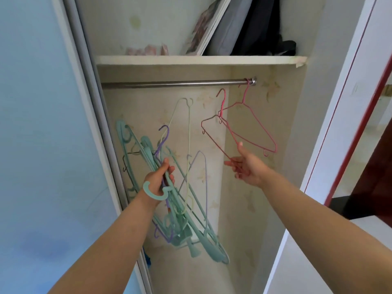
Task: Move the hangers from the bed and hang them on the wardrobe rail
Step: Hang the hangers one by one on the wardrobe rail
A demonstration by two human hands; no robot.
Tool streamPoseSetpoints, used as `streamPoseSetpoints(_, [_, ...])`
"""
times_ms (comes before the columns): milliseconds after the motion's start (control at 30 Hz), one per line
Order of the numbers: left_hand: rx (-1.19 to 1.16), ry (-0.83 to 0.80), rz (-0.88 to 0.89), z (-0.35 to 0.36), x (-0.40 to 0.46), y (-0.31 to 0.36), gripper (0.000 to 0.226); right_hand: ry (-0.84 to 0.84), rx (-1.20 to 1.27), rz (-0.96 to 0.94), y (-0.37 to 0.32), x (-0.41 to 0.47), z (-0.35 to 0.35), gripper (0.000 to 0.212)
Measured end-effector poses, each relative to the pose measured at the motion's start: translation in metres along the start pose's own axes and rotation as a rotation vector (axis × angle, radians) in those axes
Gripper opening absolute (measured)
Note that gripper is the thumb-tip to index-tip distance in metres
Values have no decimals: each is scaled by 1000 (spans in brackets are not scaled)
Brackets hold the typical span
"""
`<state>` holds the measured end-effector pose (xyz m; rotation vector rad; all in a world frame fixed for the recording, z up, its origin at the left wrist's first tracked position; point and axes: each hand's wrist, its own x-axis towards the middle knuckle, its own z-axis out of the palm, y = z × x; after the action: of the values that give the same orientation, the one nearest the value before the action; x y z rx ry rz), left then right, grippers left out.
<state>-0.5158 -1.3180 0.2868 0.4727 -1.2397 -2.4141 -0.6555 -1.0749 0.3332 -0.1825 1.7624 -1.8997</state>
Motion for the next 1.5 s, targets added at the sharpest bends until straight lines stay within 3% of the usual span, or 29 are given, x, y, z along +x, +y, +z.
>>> streamPoseSetpoints(100, [8, -3, 7, 3, 2, 7, 22, 33, -41, -99, -48, 10, 15, 75])
streamPoseSetpoints(267, [-41, 3, 15, 8, 3, 15, 25, 103, -86, -72, -80, 32, 23, 73])
streamPoseSetpoints(433, [-105, 17, 2, 9, 1, 17, 22, 127, -81, 6, -71, 45, 18, 68])
streamPoseSetpoints(633, [-129, 7, -41, 6, -4, 12, 17, 275, 28, 3, -50, 40, -8, 58])
streamPoseSetpoints(733, [-136, -3, -54, 11, -10, 9, 15, 306, 82, -11, -52, 35, -13, 70])
streamPoseSetpoints(800, [-124, 4, -49, 15, -15, 7, 15, 495, 14, -68, -39, 28, -5, 79])
streamPoseSetpoints(867, [-112, 12, -45, 19, -20, 4, 14, 790, -42, -271, -12, 10, 8, 59])
streamPoseSetpoints(900, [-105, 14, -44, 20, -22, 3, 14, 787, -30, -413, 5, -2, 16, 46])
streamPoseSetpoints(967, [-95, 15, -50, 20, -25, 1, 14, 505, -59, -567, 31, -32, 36, 37])
streamPoseSetpoints(1067, [-89, 15, -88, 21, -28, -6, 11, 13, -295, -510, 37, -54, 57, 42])
streamPoseSetpoints(1133, [-61, 17, -100, 20, -30, -12, 9, -139, -396, -446, 33, -58, 68, 43])
streamPoseSetpoints(1500, [-57, -80, -144, 11, -42, -29, 11, 221, -405, -628, 42, -61, 59, 37])
